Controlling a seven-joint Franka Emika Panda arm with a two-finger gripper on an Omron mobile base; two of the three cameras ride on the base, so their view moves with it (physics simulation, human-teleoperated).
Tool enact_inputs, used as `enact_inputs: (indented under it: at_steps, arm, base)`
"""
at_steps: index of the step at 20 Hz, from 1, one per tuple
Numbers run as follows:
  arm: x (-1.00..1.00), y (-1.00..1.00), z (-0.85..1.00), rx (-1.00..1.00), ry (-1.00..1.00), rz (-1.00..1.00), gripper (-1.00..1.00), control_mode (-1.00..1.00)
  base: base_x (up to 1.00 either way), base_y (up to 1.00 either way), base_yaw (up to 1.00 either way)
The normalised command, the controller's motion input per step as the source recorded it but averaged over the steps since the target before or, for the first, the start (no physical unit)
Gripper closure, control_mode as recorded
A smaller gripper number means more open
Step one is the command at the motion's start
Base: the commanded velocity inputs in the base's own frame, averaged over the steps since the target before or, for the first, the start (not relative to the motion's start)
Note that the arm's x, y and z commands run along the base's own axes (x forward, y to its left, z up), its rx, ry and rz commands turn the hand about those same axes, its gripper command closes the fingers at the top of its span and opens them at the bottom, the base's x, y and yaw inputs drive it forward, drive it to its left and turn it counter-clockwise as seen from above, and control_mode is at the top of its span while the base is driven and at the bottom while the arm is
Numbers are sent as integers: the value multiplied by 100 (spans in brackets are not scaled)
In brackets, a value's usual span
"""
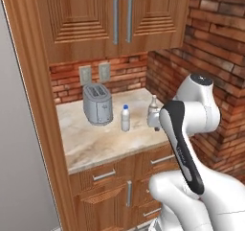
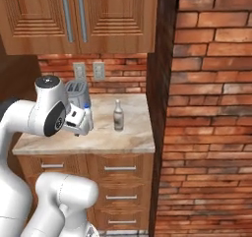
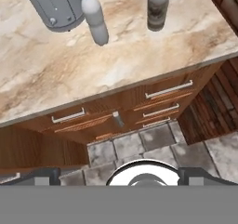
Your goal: Place the drinks on the dining counter in a tight cluster.
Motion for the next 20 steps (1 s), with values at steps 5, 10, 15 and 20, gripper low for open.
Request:
enact_inputs:
  at_steps: [5,10,15,20]
  arm:
    - [0,0,0,0,0,0,-100,100]
    - [0,0,0,0,0,0,-100,100]
    - [0,0,0,0,0,0,-100,100]
    - [0,0,0,0,0,0,-100,100]
  base:
    - [55,-19,-20]
    - [75,3,-28]
    - [68,1,-11]
    - [18,0,-1]
